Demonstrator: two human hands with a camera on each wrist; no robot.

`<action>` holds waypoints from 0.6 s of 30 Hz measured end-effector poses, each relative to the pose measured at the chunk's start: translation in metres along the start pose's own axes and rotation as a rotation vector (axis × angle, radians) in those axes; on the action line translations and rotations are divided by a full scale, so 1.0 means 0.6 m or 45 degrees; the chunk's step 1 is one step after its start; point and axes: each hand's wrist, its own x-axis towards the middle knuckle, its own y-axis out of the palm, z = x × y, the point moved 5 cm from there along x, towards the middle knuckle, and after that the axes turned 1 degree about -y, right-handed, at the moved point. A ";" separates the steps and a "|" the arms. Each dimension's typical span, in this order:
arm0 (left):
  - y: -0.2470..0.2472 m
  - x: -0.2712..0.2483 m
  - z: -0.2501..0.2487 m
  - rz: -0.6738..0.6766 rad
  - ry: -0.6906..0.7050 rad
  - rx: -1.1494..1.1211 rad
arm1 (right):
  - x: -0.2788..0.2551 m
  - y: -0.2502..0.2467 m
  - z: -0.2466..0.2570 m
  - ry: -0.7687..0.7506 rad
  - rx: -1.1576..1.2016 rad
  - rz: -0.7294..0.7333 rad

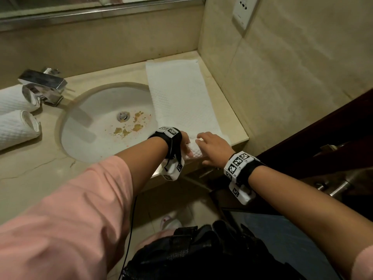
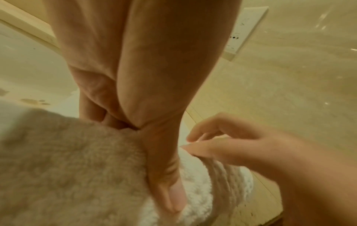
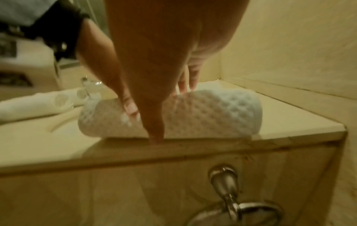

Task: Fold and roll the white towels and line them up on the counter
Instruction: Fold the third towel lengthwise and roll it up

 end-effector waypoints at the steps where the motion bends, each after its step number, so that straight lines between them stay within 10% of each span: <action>1: -0.002 -0.001 0.001 0.012 -0.003 -0.012 | -0.001 0.003 0.003 0.013 -0.038 -0.037; 9: -0.004 -0.003 0.003 -0.004 0.030 0.014 | 0.019 0.029 0.018 0.073 -0.064 -0.243; 18: 0.003 -0.007 -0.021 -0.156 0.061 0.336 | 0.067 -0.013 -0.004 0.331 0.081 0.190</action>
